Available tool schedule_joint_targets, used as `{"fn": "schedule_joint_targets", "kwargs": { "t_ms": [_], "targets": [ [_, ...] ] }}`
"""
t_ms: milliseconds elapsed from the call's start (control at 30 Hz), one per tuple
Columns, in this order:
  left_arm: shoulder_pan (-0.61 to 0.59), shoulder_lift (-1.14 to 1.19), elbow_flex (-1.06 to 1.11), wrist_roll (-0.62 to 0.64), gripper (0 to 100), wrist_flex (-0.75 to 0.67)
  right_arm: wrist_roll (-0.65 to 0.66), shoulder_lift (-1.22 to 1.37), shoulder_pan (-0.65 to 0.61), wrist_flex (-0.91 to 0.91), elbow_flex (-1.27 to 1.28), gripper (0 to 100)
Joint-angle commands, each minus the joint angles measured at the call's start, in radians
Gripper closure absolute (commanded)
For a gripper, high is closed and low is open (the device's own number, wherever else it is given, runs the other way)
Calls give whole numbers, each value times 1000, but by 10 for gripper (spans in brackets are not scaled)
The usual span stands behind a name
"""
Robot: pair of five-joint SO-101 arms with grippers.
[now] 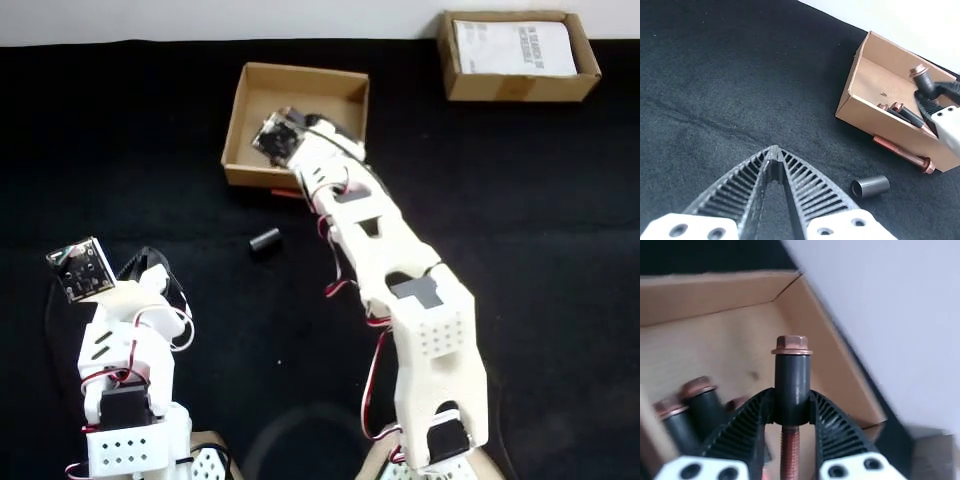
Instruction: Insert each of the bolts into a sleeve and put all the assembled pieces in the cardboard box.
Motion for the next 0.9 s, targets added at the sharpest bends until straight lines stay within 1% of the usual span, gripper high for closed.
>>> {"fn": "schedule_joint_targets", "kwargs": {
  "t_ms": [0,100,267,367,533,633,867],
  "targets": [
    [18,1,16,-6,979,3,-77,-22,-18,137,-94,989],
    [18,1,16,-6,979,3,-140,-24,-25,243,-130,979],
    [18,1,16,-6,979,3,-219,-88,-54,467,-180,884],
    [18,1,16,-6,979,3,-264,-151,-65,556,-196,879],
    [18,1,16,-6,979,3,-408,-300,-79,702,-189,879],
    [18,1,16,-6,979,3,-526,-398,-101,846,-191,879],
    [16,1,16,-6,979,3,-870,-581,-156,1162,-188,879]
  ]
}}
